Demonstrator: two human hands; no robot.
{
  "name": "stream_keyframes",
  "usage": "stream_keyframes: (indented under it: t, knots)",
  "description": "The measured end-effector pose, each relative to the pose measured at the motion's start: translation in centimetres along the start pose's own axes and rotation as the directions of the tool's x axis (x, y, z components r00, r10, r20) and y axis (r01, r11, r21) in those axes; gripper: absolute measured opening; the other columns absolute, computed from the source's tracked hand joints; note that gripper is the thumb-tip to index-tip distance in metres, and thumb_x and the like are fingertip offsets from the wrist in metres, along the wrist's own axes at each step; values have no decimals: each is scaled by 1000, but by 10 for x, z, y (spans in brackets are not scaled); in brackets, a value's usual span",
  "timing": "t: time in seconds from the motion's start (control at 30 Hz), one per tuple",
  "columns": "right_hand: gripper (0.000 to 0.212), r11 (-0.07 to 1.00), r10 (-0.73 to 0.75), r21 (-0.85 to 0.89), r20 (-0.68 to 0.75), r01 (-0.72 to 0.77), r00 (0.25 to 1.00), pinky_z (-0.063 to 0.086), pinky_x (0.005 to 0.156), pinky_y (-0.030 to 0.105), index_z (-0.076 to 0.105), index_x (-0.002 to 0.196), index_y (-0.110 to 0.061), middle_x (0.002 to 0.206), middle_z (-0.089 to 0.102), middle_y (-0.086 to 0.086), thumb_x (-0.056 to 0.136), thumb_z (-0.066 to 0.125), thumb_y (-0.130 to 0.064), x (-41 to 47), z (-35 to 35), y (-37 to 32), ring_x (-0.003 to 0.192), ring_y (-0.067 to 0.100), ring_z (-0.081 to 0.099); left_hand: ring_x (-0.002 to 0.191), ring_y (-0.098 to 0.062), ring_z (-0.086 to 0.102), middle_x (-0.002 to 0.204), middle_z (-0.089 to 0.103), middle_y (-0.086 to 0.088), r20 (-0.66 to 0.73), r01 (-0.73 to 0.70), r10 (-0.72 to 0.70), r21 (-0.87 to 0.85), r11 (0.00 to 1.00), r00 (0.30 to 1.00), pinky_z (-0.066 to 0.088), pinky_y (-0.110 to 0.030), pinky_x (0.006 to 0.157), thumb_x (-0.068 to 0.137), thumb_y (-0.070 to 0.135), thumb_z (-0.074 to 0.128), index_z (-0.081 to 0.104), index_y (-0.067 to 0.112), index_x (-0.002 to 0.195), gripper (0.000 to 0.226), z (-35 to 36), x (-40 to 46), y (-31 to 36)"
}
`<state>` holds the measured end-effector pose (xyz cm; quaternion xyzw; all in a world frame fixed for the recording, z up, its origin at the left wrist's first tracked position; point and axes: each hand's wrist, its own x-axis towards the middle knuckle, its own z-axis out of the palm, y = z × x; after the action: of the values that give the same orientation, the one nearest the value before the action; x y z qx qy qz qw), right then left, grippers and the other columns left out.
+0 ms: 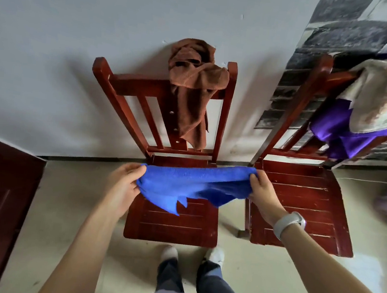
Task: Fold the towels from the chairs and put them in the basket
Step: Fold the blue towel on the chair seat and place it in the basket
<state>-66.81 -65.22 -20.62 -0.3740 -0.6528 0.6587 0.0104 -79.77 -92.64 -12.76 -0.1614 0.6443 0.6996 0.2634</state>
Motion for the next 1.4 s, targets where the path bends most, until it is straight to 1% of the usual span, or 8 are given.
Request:
stream_keyframes:
  t: [0.17, 0.33, 0.43, 0.6, 0.7, 0.9, 1.13, 1.4]
  knots:
    - [23, 885, 172, 392, 222, -250, 960, 50, 71, 36, 55, 111, 1, 103, 62, 20, 92, 43, -5, -8, -4, -19, 92, 30, 61, 72, -13, 55, 76, 61, 1, -80, -153, 164, 129, 980, 983, 40, -26, 63, 86, -5, 51, 58, 17, 79, 24, -26, 10, 1]
    - [17, 939, 218, -269, -13, -213, 976, 45, 62, 30, 54, 99, -9, 84, 55, 8, 96, 37, -9, -33, 19, -19, 74, 21, 52, 73, 3, 59, 85, 63, 10, -40, -306, 329, 278, 911, 944, 46, -14, 68, 88, -1, 50, 66, 15, 88, 22, -60, 15, 2]
    - [18, 916, 152, -366, -68, -167, 986, 40, 62, 26, 52, 99, -13, 80, 52, -1, 96, 34, -11, -45, 38, -13, 79, 18, 49, 88, -10, 58, 89, 65, 8, -6, -312, 333, 331, 890, 943, 44, -30, 86, 88, -1, 48, 66, 19, 87, 28, -78, 21, 4]
    - [18, 984, 140, 134, -162, -118, 977, 43, 63, 27, 58, 87, -18, 87, 54, 7, 93, 45, -7, -72, 57, -10, 74, 16, 50, 92, -4, 59, 94, 66, 11, 42, -329, 339, 379, 865, 940, 45, -32, 94, 88, 1, 52, 68, 29, 91, 32, -104, 23, 7]
    - [23, 985, 117, 151, -229, -84, 966, 43, 66, 27, 63, 94, -14, 92, 57, 10, 88, 46, 1, -84, 57, -13, 78, 19, 52, 94, -6, 60, 96, 67, 9, 78, -330, 330, 431, 840, 941, 46, -34, 95, 86, -1, 54, 67, 29, 96, 34, -119, 26, 6]
    - [37, 987, 88, -108, -229, -116, 969, 47, 71, 31, 62, 110, -5, 97, 59, 18, 81, 45, 11, -99, 62, -9, 82, 24, 55, 89, -11, 57, 100, 65, -1, 77, -266, 259, 425, 865, 963, 42, -27, 90, 80, -12, 51, 63, 27, 104, 47, -140, 27, -3]
    - [29, 700, -88, -713, -153, -49, 984, 37, 78, 24, 66, 108, -10, 109, 65, 11, 87, 49, 0, -107, 67, 15, 87, 20, 52, 78, -8, 59, 97, 66, -6, 142, -246, 202, 599, 762, 969, 41, 1, 66, 78, -7, 62, 66, 6, 103, 28, -160, 14, -25]
    - [20, 696, 69, -718, 30, -27, 997, 37, 65, 16, 67, 104, -9, 93, 66, 5, 85, 60, -10, -131, 58, 37, 78, 14, 55, 89, -37, 58, 97, 59, -25, 235, -382, 355, 815, 435, 905, 41, -29, 80, 77, -10, 63, 66, -8, 86, 11, -171, 0, -53]
